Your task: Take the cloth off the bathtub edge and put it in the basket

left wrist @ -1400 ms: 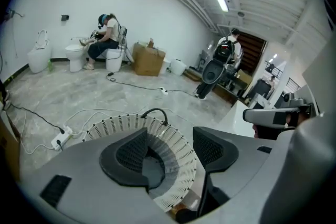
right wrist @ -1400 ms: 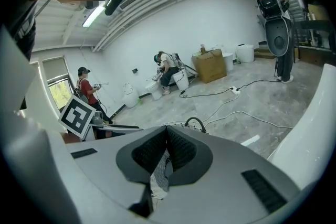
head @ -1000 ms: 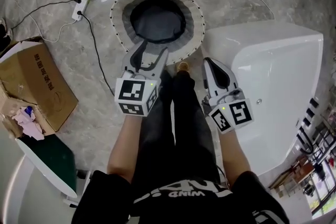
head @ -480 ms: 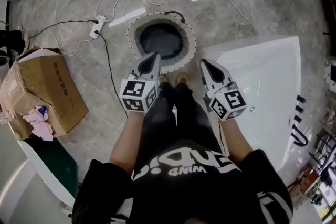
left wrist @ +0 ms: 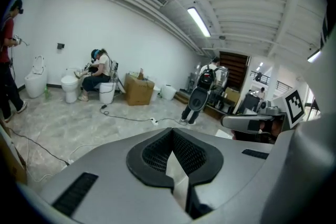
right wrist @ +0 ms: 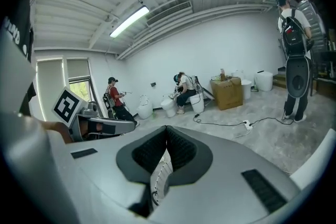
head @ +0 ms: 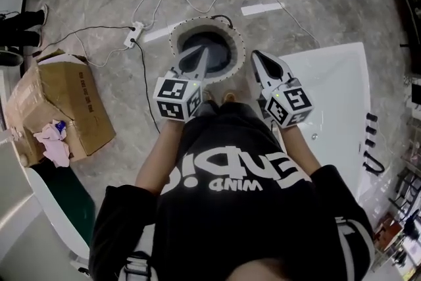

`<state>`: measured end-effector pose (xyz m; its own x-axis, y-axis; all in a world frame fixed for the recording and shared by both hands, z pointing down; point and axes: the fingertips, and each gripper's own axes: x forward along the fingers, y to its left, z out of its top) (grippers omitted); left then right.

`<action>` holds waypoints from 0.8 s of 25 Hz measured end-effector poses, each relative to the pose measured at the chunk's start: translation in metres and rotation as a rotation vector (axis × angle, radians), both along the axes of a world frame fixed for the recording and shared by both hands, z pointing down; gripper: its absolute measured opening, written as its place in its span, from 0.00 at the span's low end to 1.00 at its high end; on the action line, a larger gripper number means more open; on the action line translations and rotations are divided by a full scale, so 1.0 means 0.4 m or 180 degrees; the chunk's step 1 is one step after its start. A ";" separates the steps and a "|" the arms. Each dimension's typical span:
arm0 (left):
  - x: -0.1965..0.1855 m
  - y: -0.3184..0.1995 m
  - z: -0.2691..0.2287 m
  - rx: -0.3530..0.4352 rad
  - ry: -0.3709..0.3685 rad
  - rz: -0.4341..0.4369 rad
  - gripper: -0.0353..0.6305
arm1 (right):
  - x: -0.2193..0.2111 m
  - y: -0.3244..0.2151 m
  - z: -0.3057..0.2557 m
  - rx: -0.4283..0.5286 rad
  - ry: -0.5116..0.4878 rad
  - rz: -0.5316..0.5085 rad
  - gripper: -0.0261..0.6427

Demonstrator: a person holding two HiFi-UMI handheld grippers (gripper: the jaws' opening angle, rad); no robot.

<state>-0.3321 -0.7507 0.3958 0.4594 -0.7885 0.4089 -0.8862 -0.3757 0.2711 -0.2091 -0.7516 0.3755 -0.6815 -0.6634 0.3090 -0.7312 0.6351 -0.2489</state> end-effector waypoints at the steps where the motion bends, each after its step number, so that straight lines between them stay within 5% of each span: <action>1: -0.003 0.007 -0.018 0.0047 -0.0006 0.0006 0.08 | 0.004 0.002 -0.014 0.0029 -0.0016 0.0017 0.06; 20: -0.084 0.064 -0.153 0.0627 0.0040 -0.0159 0.07 | -0.046 0.010 -0.110 0.0357 -0.0112 -0.0233 0.06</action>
<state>-0.3656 -0.7250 0.3345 0.4220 -0.8745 0.2389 -0.9020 -0.3784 0.2080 -0.2276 -0.7476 0.3314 -0.7385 -0.6405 0.2109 -0.6739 0.7118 -0.1979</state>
